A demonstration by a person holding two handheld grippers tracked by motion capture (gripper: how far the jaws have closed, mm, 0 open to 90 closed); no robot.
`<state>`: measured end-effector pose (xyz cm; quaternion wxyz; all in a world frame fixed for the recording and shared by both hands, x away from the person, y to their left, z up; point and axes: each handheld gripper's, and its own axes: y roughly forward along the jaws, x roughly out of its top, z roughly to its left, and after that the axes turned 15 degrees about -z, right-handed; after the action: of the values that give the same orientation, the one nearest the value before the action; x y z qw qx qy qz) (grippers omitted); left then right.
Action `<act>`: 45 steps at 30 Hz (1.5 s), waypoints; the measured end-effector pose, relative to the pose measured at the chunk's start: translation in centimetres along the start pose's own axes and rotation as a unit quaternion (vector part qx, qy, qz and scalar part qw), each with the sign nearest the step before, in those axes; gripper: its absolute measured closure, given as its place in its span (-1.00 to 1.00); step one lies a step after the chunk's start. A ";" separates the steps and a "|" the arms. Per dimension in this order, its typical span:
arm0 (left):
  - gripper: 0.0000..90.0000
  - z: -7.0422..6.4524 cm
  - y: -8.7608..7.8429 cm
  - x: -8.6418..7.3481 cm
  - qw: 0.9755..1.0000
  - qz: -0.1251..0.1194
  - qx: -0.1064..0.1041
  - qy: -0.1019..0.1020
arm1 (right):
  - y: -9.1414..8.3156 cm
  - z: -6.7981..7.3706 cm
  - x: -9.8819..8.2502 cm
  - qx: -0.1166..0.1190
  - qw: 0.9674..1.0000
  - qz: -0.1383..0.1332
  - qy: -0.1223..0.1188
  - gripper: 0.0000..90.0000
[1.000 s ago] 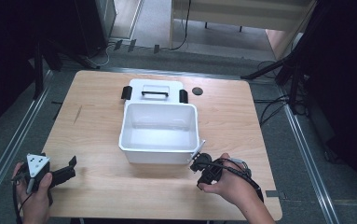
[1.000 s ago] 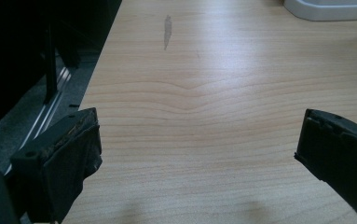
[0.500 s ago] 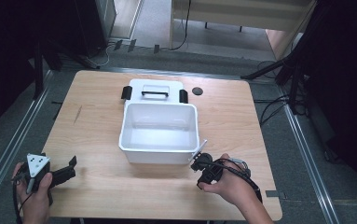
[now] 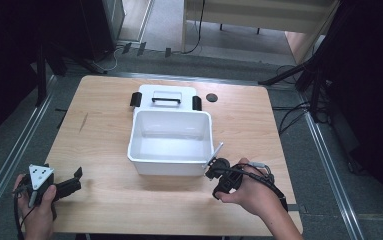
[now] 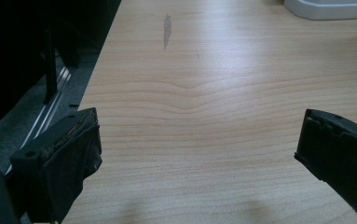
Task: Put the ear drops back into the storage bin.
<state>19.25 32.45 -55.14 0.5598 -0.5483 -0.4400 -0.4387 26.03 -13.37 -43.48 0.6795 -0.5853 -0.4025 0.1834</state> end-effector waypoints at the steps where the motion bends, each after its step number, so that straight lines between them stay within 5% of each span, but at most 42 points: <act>1: -0.99 0.0 0.0 0.0 1.000 0.001 0.000 0.000 | -0.4 -0.1 0.1 0.000 1.000 -0.007 0.000 0.35; 20: -0.99 0.0 0.0 0.0 1.000 0.001 -0.001 -0.001 | -7.1 -1.6 4.0 -0.007 0.999 -0.038 0.010 0.35; 32: -0.99 0.1 0.0 0.0 1.000 0.002 -0.002 -0.002 | -8.0 -1.9 6.5 -0.010 0.998 -0.055 0.010 0.35; 45: -0.99 0.1 0.0 0.0 1.000 0.003 -0.004 -0.002 | -6.5 -2.5 8.8 -0.008 0.998 -0.058 0.012 0.35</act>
<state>19.29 32.55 -55.11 0.5579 -0.5532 -0.4376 -0.4373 31.84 -10.22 -34.40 0.6892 -0.5684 -0.4290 0.1337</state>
